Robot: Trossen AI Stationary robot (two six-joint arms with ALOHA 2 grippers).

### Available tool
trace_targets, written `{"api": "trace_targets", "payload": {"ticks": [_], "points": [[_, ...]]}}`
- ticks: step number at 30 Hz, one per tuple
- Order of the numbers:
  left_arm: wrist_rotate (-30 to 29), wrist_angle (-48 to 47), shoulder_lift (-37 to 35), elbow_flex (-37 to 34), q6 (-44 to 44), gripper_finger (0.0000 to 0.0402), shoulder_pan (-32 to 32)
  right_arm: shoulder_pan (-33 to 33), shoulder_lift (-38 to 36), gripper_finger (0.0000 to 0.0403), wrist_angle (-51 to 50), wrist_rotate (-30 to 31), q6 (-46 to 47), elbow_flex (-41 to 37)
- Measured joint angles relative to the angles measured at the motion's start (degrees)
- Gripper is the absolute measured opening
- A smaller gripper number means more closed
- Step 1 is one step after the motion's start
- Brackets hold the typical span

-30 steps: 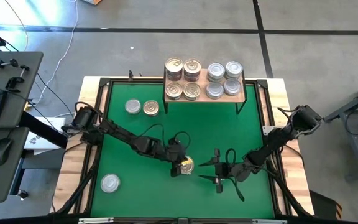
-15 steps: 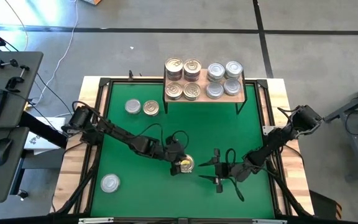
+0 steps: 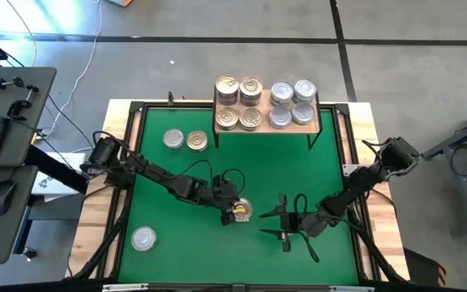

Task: Stack canned seafood by type on shelf
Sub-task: Stack the blue pink tuna can on top of the bottom left blue pink tuna can on the shelf

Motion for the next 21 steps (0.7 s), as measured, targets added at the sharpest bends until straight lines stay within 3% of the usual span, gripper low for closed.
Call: {"api": "trace_targets", "payload": {"ticks": [6,13,17,21], "points": [[-0.05,-0.18,-0.03,-0.51,0.26,0.0000,0.35,-0.02,0.00,0.0188,0.22,-0.09,-0.58,0.00],[-0.21,-0.52,0.05,-0.62,1.59,0.0000,1.00,-0.60,4.60,0.0188,-1.74,-0.41,-12.27,3.06],[1.07,-2.93,0.87,-1.27,2.15,0.0000,0.95,-2.41,7.47,0.0193,-10.33,3.53,-15.26,7.99],[0.72,-1.22,0.19,-0.76,2.23,0.0000,0.94,-4.69,7.61,0.0223,-23.67,4.97,-14.81,13.76]]}}
